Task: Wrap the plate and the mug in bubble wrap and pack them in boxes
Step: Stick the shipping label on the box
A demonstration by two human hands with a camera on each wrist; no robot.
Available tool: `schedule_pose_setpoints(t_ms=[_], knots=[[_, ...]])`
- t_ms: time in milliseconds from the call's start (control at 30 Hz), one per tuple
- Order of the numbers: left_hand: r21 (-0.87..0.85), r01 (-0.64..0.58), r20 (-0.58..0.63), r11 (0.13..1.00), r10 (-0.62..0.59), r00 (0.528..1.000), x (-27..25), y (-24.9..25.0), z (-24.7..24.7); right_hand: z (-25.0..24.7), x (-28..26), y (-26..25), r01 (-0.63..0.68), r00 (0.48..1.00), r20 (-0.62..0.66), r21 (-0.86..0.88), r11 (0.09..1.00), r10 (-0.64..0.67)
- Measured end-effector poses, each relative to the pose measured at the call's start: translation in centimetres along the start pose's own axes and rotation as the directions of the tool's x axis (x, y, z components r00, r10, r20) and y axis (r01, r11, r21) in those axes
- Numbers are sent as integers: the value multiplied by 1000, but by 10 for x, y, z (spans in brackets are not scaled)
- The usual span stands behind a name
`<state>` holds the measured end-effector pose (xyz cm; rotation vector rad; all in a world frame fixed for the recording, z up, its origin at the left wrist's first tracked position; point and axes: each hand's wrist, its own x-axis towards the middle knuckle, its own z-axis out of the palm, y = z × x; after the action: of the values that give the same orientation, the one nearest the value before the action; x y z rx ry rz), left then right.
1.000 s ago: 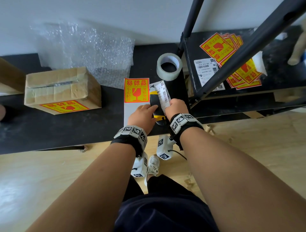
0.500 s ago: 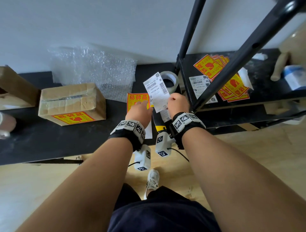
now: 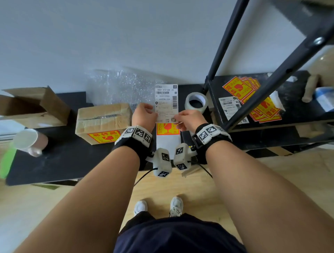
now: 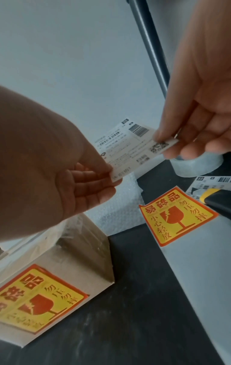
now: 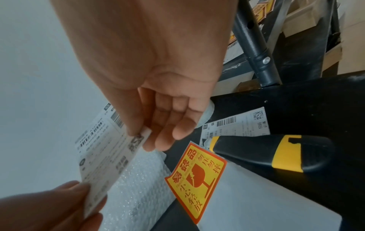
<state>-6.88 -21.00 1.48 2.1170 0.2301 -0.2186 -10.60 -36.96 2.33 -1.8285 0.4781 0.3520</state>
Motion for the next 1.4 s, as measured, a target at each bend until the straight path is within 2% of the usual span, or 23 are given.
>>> schedule_pose_setpoints(t_ms=[100, 233, 400, 467, 633, 700, 833, 900, 1000, 1400], knots=[[40, -15, -47, 999, 17, 999, 1, 0, -13, 14, -3, -3, -22, 999, 26, 27, 999, 21], [26, -64, -30, 998, 64, 997, 1, -2, -21, 23, -9, -10, -5, 1000, -10, -11, 1000, 5], [-64, -85, 156, 994, 94, 983, 1, -5, -31, 27, -16, -19, 34, 998, -47, -26, 999, -35], [-55, -99, 162, 994, 107, 981, 1, -7, -35, 29, -18, -21, 35, 999, -38, -15, 999, -35], [17, -118, 114, 993, 115, 987, 1, -11, -43, 39, -21, -24, 28, 1000, -12, -14, 1000, -28], [104, -134, 101, 986, 124, 987, -2, -11, -45, 41, -23, -25, 49, 998, -29, -43, 998, -50], [288, -290, 102, 913, 271, 957, -6, -9, -48, 43, -26, -27, 68, 995, -62, -85, 994, -74], [264, -352, 179, 898, 313, 933, -8, -6, -46, 43, -26, -28, 59, 995, -75, -81, 995, -65], [229, -380, 247, 896, 324, 913, -13, 1, -42, 43, -25, -30, 46, 995, -83, -93, 995, -54], [323, -409, 281, 854, 326, 903, -14, 11, -40, 41, -20, -30, 44, 996, -77, -117, 992, -53]])
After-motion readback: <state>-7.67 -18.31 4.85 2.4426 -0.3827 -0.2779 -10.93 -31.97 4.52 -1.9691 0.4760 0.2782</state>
